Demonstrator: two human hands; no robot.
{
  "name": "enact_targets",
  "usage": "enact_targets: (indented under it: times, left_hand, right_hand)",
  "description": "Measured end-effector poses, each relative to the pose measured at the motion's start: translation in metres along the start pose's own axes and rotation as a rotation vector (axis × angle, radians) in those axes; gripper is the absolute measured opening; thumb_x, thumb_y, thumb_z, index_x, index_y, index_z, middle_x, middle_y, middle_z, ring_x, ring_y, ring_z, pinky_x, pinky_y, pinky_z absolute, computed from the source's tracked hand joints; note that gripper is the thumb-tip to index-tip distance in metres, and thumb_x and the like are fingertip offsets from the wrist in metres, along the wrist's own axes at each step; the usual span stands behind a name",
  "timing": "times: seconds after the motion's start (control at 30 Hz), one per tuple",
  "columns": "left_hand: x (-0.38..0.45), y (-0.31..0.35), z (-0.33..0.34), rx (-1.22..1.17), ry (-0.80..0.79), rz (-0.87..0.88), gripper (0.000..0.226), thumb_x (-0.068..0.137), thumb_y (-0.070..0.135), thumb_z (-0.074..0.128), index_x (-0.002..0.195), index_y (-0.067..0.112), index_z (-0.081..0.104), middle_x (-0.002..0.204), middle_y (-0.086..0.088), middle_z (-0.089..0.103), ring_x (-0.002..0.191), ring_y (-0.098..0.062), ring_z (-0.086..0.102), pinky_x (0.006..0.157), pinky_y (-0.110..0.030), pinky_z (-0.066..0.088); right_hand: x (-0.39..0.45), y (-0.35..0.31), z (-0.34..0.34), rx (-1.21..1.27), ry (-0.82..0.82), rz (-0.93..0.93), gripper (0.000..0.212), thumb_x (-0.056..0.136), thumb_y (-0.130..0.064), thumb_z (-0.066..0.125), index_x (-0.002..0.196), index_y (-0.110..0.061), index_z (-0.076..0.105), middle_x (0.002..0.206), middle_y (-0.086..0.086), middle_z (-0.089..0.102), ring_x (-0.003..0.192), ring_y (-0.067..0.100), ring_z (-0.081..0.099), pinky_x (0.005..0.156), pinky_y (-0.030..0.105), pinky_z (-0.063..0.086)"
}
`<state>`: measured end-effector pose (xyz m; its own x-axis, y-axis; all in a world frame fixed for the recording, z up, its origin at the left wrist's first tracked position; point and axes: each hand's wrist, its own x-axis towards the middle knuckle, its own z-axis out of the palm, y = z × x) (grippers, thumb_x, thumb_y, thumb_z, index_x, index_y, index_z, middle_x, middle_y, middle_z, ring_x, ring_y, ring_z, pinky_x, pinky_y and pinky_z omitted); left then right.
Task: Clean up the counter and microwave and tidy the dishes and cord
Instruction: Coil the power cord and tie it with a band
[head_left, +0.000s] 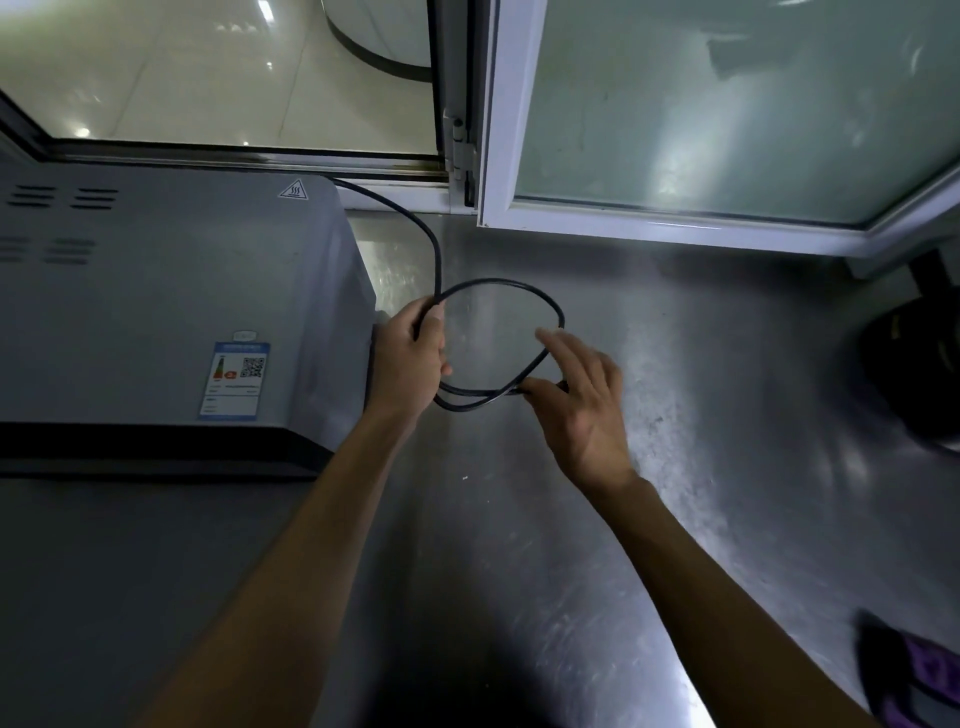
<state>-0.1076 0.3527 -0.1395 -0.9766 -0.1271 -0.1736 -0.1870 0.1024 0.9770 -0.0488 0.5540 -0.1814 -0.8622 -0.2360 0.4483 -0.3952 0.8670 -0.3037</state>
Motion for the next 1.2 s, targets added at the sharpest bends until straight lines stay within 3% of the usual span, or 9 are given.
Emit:
enact_targets:
  times: [0.1,0.2,0.33,0.43,0.57,0.77,1.0,1.1,1.2]
  left_hand:
    - [-0.003,-0.002,-0.002,0.020,-0.011,0.019,0.025,0.105,0.022,0.046,0.092,0.011,0.065,0.059,0.008,0.044,0.052,-0.010,0.041,0.052,-0.028,0.042]
    - [-0.004,0.004,-0.002,-0.023,0.005,-0.005,0.019,0.104,0.026,0.049,0.112,0.029,0.065,0.073,0.009,0.060,0.059,-0.011,0.054,0.058,-0.026,0.047]
    - [0.001,0.009,-0.002,-0.054,0.018,-0.034,0.022,0.103,0.038,0.047,0.118,0.032,0.062,0.102,0.010,0.067,0.090,-0.009,0.068,0.075,-0.032,0.055]
    - [0.005,0.003,-0.002,-0.031,0.002,-0.003,0.036,0.105,0.037,0.043,0.136,0.024,0.057,0.134,0.003,0.060,0.116,-0.011,0.061,0.080,-0.029,0.054]
    - [0.008,-0.008,0.001,0.138,-0.077,0.159,0.047,0.102,0.010,0.048,0.147,0.019,0.044,0.147,0.002,0.051,0.129,-0.009,0.052,0.103,-0.036,0.050]
    - [0.014,-0.014,0.015,0.521,-0.153,0.346,0.073,0.095,0.004,0.058,0.156,0.023,0.024,0.163,0.003,0.023,0.151,-0.012,0.016,0.122,-0.028,0.018]
    - [0.014,-0.006,0.037,0.458,-0.232,0.205,0.058,0.104,0.034,0.045,0.157,0.026,0.021,0.158,0.003,0.036,0.144,-0.013,0.034,0.118,-0.039,0.032]
    - [0.000,-0.008,0.048,0.372,-0.217,0.072,0.054,0.102,0.040,0.047,0.152,0.027,0.032,0.142,0.012,0.050,0.122,-0.011,0.055,0.102,-0.030,0.043]
    - [-0.011,-0.018,0.058,0.302,-0.242,0.028,0.052,0.099,0.037,0.055,0.148,0.029,0.037,0.130,0.012,0.056,0.094,-0.011,0.067,0.088,-0.040,0.057]
  right_hand:
    - [0.001,0.009,0.005,0.034,-0.039,-0.072,0.010,0.097,-0.015,0.065,0.102,-0.012,0.072,0.134,0.011,0.062,0.130,0.032,0.054,0.102,0.059,0.037]
    - [0.003,0.009,0.006,0.141,-0.042,-0.005,0.014,0.097,-0.013,0.062,0.105,-0.008,0.072,0.133,0.013,0.062,0.130,0.031,0.054,0.102,0.054,0.043]
    - [0.007,0.002,-0.001,0.338,-0.027,0.102,0.010,0.095,-0.007,0.064,0.102,-0.003,0.071,0.125,0.012,0.064,0.118,0.028,0.061,0.096,0.045,0.052]
    - [0.005,-0.007,-0.010,0.503,-0.025,0.304,0.012,0.094,-0.006,0.065,0.106,-0.004,0.070,0.115,0.006,0.069,0.105,0.016,0.066,0.090,0.038,0.055]
    - [0.004,-0.015,-0.021,0.678,-0.085,0.666,0.016,0.096,-0.015,0.063,0.112,-0.016,0.069,0.099,-0.007,0.071,0.094,0.005,0.067,0.085,0.030,0.057]
    - [0.008,-0.014,-0.036,0.837,-0.097,0.765,0.015,0.099,-0.011,0.057,0.103,-0.019,0.069,0.101,-0.005,0.072,0.096,0.011,0.067,0.078,0.030,0.058]
    - [0.012,0.004,-0.045,0.882,-0.041,0.818,0.015,0.102,-0.008,0.051,0.102,-0.011,0.066,0.098,0.002,0.074,0.093,0.013,0.068,0.067,0.020,0.054]
    - [0.015,0.004,-0.044,0.922,0.019,0.890,0.015,0.102,-0.011,0.050,0.105,-0.009,0.065,0.100,0.001,0.074,0.091,0.013,0.069,0.063,0.019,0.052]
    - [0.019,0.002,-0.042,0.974,0.073,0.940,0.017,0.103,-0.011,0.048,0.111,-0.006,0.062,0.107,0.000,0.074,0.097,0.015,0.071,0.074,0.032,0.057]
